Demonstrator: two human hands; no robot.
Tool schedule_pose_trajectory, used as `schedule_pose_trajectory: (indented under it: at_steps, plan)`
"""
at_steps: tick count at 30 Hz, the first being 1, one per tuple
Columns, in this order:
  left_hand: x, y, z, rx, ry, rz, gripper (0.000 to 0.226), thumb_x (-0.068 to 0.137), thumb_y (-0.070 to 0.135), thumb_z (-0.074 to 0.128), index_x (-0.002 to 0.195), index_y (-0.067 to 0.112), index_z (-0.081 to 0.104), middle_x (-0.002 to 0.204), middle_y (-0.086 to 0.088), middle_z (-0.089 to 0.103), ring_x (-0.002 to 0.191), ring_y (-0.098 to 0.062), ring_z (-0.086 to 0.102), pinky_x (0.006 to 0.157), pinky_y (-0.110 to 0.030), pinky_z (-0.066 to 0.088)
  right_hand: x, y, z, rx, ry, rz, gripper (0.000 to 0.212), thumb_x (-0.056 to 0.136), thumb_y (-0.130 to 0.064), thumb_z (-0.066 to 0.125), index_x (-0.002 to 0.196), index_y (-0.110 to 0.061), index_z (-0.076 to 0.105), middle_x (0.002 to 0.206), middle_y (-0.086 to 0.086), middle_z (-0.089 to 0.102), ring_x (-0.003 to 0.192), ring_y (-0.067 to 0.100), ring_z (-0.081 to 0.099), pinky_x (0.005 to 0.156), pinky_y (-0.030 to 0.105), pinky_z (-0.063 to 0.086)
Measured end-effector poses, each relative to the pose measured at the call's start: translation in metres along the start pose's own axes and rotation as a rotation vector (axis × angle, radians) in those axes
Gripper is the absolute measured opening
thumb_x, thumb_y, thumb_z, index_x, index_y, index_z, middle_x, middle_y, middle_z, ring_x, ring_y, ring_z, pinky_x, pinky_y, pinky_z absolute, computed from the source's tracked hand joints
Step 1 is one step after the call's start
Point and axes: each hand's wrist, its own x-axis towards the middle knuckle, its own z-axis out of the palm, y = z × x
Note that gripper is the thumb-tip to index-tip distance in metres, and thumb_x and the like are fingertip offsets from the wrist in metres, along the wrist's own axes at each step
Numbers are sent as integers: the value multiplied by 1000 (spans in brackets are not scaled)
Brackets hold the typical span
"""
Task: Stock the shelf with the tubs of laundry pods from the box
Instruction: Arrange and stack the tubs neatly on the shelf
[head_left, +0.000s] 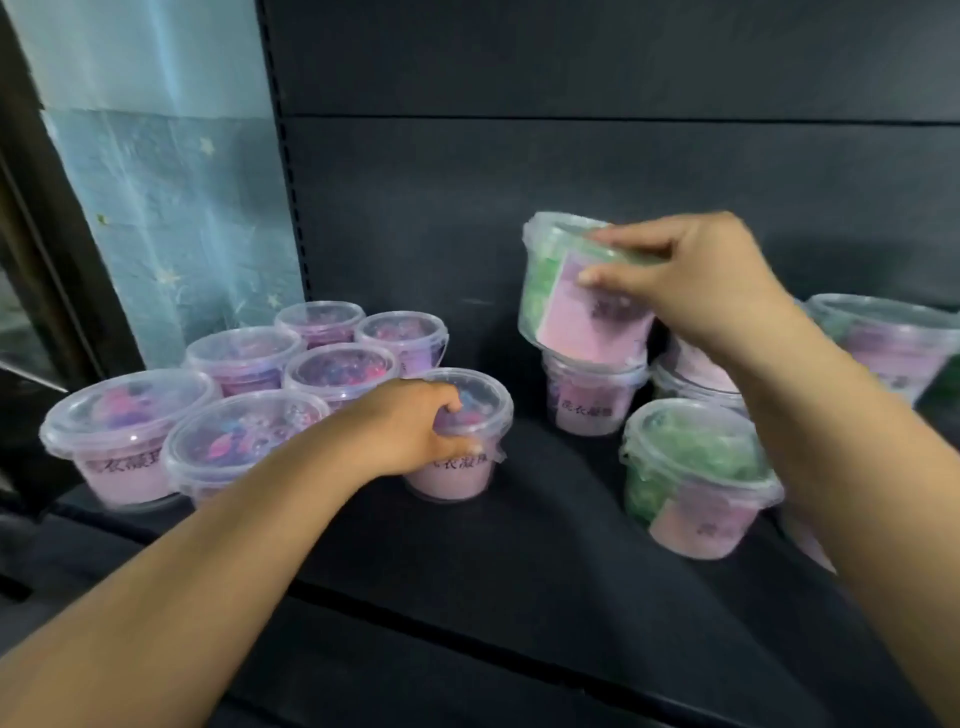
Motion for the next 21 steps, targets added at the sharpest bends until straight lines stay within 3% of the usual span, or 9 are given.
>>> schedule_pose_trajectory:
  at_steps: [3, 6, 9, 11, 16, 21]
  plan:
    - [23, 9, 1, 88, -13, 0, 47, 86, 49, 52, 119, 16, 53, 115, -6, 60, 89, -18, 49, 81, -30, 40, -28, 19, -30, -228, 16, 26, 34, 74, -20, 76, 108, -17, 70, 94, -18, 56, 75, -12, 53, 65, -8, 34]
    - [48, 17, 2, 135, -34, -1, 42, 89, 46, 49, 120, 17, 54, 116, -7, 59, 91, -23, 51, 80, -29, 39, -49, 37, -45, -284, 25, 117, 32, 74, -19, 76, 106, -16, 71, 90, -14, 61, 54, -13, 55, 62, 0, 44]
    - [73, 20, 2, 183, -42, -14, 42, 91, 42, 47, 125, 18, 52, 123, -9, 57, 108, -28, 54, 89, -31, 40, -62, 44, -49, -289, 20, 181, 33, 74, -20, 76, 106, -18, 70, 99, -4, 70, 74, 8, 68, 77, 16, 51]
    - [89, 21, 3, 190, -53, -22, 46, 92, 42, 47, 130, 16, 49, 130, -10, 54, 116, -30, 51, 97, -33, 36, -66, 43, -49, -278, 29, 197, 34, 74, -20, 76, 107, -17, 70, 109, -2, 69, 92, 15, 67, 90, 24, 49]
    - [115, 18, 6, 148, -65, -29, 51, 93, 39, 46, 137, 15, 40, 143, -5, 43, 128, -26, 43, 103, -29, 30, -71, 40, -48, -314, 20, 172, 33, 75, -20, 75, 107, -16, 70, 115, -5, 67, 107, 4, 58, 96, 17, 41]
    - [131, 7, 8, -4, -49, -20, 52, 90, 37, 53, 137, 17, 43, 143, -3, 43, 129, -24, 42, 105, -28, 29, -73, 41, -47, -314, 3, 156, 32, 75, -21, 75, 107, -17, 70, 114, -7, 67, 100, -6, 52, 91, 7, 36]
